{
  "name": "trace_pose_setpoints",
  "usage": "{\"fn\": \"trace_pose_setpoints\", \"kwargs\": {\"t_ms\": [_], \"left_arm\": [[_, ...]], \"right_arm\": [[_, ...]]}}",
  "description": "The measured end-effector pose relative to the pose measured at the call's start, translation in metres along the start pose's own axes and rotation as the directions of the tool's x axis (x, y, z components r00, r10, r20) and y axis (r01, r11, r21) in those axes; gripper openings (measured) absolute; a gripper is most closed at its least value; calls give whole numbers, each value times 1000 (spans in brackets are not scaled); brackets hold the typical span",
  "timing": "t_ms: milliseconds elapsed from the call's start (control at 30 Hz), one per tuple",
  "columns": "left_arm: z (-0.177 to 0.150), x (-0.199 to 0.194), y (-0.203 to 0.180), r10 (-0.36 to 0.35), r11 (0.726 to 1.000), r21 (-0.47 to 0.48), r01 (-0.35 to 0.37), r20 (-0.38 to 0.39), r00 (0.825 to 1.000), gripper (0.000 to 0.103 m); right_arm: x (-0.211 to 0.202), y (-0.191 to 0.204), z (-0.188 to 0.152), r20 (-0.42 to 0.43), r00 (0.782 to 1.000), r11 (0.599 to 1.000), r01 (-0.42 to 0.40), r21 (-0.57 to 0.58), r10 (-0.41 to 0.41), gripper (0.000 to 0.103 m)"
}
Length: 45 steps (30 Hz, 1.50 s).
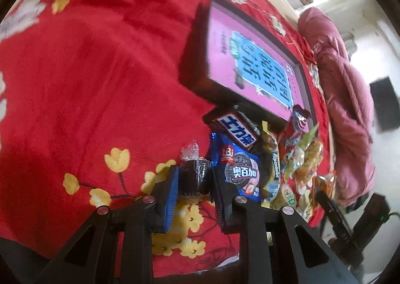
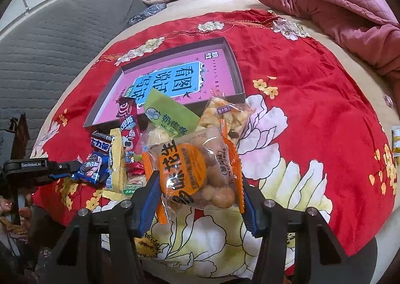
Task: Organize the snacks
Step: 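Grasp the brown wrapped candy with the left gripper while the right gripper lifts the peanut bag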
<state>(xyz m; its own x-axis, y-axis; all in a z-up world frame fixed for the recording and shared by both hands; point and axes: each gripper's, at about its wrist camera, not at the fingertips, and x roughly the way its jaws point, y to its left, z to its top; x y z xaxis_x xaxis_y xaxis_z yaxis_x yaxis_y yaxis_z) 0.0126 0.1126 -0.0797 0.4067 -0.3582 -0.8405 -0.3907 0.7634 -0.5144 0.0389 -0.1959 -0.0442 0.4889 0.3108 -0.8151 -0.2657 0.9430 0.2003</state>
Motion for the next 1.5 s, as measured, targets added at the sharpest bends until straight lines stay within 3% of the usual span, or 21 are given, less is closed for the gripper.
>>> {"fn": "trace_pose_setpoints", "kwargs": {"t_ms": [167,300,533,767,1100,1500], "left_arm": [[1,-2,1,-13,1000,-3,13,8,1000,27],[4,-1,8,-82,995,-52,81,-8,997,27],[6,3,12,-66,995,-74,65,-19,998,29],[4,13,-6,-5,1000,17,6,-44,999,31],[4,4,-16,-40,998,45,41,-31,999,28],[13,-25,-29,-63,996,71,61,37,997,28]], "right_arm": [[1,-1,0,0,1000,1000,0,6,0,57],[2,-1,0,-3,1000,1000,-2,8,2,57],[2,-3,0,-3,1000,1000,-6,18,6,57],[3,-4,0,-5,1000,1000,-6,16,6,57],[-3,1,1,32,999,1000,-25,5,25,57],[-10,2,8,67,997,999,-45,5,45,57]]}}
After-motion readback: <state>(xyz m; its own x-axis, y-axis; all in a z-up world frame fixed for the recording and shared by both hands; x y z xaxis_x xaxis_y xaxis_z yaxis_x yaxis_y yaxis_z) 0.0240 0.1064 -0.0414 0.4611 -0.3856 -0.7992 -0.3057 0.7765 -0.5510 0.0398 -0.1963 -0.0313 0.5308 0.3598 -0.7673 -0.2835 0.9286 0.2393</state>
